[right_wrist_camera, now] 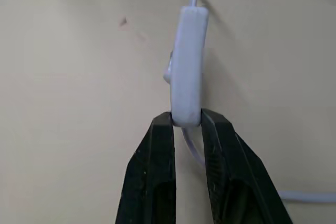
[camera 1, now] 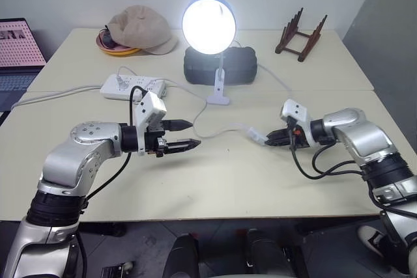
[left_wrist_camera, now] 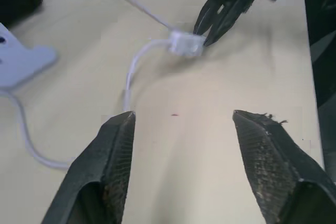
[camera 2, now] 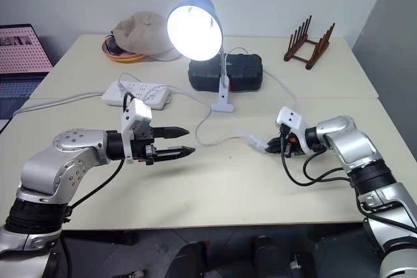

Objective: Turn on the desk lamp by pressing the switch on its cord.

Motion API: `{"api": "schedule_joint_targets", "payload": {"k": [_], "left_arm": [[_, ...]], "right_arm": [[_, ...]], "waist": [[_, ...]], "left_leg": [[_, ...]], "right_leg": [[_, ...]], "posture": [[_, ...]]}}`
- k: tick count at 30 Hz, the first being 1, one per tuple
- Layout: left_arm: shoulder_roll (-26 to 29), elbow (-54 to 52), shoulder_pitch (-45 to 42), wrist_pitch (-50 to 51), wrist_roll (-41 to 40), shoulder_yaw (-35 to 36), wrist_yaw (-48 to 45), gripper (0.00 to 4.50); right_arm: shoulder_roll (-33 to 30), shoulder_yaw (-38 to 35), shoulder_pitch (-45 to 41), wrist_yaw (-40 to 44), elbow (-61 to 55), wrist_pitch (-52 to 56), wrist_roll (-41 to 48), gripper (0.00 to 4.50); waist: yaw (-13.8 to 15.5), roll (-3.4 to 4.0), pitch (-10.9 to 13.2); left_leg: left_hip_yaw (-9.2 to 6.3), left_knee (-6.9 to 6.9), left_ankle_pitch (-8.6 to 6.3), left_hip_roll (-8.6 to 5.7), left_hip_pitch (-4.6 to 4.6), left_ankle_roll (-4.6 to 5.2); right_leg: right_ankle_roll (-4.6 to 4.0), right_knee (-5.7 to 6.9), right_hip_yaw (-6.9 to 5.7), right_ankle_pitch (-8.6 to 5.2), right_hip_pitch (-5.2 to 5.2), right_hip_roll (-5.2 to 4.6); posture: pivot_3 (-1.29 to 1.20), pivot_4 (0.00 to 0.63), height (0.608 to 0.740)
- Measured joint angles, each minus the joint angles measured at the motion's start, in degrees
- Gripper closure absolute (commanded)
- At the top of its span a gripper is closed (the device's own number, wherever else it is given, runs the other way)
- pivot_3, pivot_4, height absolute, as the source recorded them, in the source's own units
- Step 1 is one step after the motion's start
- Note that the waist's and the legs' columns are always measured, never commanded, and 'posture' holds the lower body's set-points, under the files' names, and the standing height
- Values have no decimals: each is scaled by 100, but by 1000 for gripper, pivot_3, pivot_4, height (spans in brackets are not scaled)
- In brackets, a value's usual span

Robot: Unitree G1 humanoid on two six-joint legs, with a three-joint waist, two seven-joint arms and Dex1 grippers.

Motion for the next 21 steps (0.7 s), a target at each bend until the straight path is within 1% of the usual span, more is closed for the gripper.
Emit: {"api": "schedule_joint_targets", "payload": {"k": [3, 4, 6, 7, 8, 10, 12, 13, 15, 18, 20, 21], "left_arm": [[63, -144, 106, -389, 294, -148, -85, 53], [64, -182, 179, -437, 337, -172, -112, 11], [57, -236, 277, -462, 361, -222, -114, 0], [58, -253, 310, -516, 397, -226, -121, 0], [61, -256, 324, -556, 437, -226, -126, 0], [78, -251, 367, -647, 511, -226, -135, 0], [81, -243, 360, -658, 515, -226, -156, 0], [81, -228, 346, -654, 513, -223, -171, 0], [83, -188, 313, -645, 512, -224, -229, 0], [101, -68, 222, -647, 560, -268, -311, 0], [126, -43, 170, -643, 631, -357, -349, 0], [128, -25, 152, -640, 680, -396, -353, 0]], "right_arm": [[153, 84, -267, 21, 456, -584, -406, 4135], [196, 84, -321, 40, 584, -714, -475, 4135], [254, 83, -397, 78, 765, -904, -584, 3427], [275, 78, -419, 100, 850, -935, -616, 3240], [286, 69, -421, 133, 963, -936, -641, 2958], [278, 52, -403, 311, 1010, -882, -624, 2587], [105, -7, -308, 617, 712, -741, -510, 2107], [-35, -122, -223, 737, 470, -602, -424, 1752], [-282, -347, -113, 908, 46, -282, -248, 1278], [-528, -687, 153, 964, -706, 177, 9, 1278], [-644, -879, 374, 918, -1095, 410, 139, 1028], [-698, -977, 477, 883, -1291, 538, 188, 734]], "waist": [[-6, 0, 0], [-6, 0, 0], [-7, 0, 0], [-9, 0, 0], [-8, 0, 0], [-5, 1, 1], [7, 3, 2], [19, 3, 2], [28, 3, 2], [30, 3, 2], [30, 3, 2], [30, 3, 2]], "left_leg": [[1, -3, 0, 1, 4, 0], [1, -3, 0, 2, 5, 0], [-1, -2, 0, 3, 6, 0], [-1, -1, 0, 3, 7, 0], [-1, 0, 0, 2, 8, 1], [-1, 0, 0, 2, 8, 1], [-1, 0, 0, 2, 6, 1], [-1, -1, 0, 2, 5, 1], [-1, -3, 0, 2, 5, 1], [-3, -4, 0, 4, 7, 1], [-3, -4, -1, 4, 7, 1], [-2, -3, 0, 3, 7, 1]], "right_leg": [[6, 3, 0, 3, 1, 1], [6, 5, 0, 3, 1, 1], [5, 9, -1, 3, 1, 2], [2, 11, -1, 2, 1, 2], [-1, 12, 0, 0, 1, 2], [-14, 13, 1, -7, 1, 2], [-12, 14, 0, -6, 1, 2], [3, 13, 0, 2, 1, 2], [3, 11, -1, 1, 1, 2], [0, 13, -4, -1, 0, 4], [1, 13, -2, -1, 0, 4], [0, 12, -1, -1, 0, 4]], "posture": [[0, 150, 740], [0, 150, 740], [0, 150, 740], [0, 150, 740], [0, 150, 740], [0, 150, 740], [0, 150, 740], [0, 150, 740], [0, 150, 740], [0, 150, 740], [0, 150, 740], [0, 150, 740]]}}
